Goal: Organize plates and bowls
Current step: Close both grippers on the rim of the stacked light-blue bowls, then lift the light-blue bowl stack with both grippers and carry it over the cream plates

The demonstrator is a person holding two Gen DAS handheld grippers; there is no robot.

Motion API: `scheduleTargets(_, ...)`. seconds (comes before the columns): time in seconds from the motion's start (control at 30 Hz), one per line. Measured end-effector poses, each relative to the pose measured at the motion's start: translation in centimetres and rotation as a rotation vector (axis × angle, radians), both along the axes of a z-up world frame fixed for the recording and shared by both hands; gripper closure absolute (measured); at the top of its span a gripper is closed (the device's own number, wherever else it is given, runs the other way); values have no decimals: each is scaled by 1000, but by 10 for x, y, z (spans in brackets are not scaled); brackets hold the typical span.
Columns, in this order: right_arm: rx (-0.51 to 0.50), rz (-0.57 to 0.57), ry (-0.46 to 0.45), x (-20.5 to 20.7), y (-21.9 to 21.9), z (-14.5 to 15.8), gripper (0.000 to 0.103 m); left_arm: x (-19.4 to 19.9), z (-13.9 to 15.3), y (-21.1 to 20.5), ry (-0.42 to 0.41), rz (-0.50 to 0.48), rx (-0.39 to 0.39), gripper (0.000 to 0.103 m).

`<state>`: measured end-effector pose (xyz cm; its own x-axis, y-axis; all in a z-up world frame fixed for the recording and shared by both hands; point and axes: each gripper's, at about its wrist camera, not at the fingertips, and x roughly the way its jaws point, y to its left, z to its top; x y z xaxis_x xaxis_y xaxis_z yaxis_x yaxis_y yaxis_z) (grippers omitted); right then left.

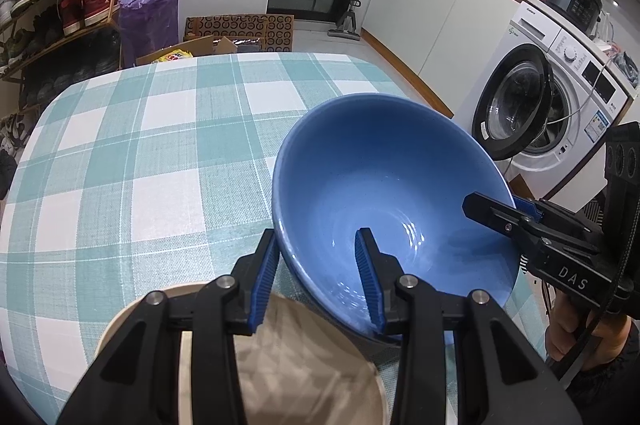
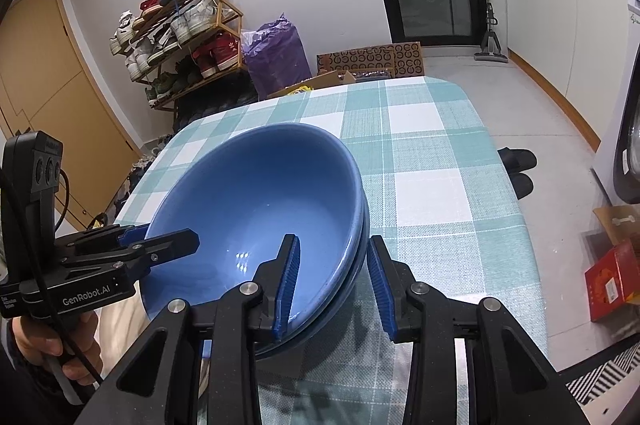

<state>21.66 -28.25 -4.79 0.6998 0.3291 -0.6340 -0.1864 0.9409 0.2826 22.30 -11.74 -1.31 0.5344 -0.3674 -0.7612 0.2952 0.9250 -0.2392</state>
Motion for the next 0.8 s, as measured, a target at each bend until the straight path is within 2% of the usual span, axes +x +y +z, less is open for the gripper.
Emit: scheduleTargets(0.8, -7, -17, -80, -29, -5, 40, 67, -20, 35, -3, -76, -11, -7, 65)
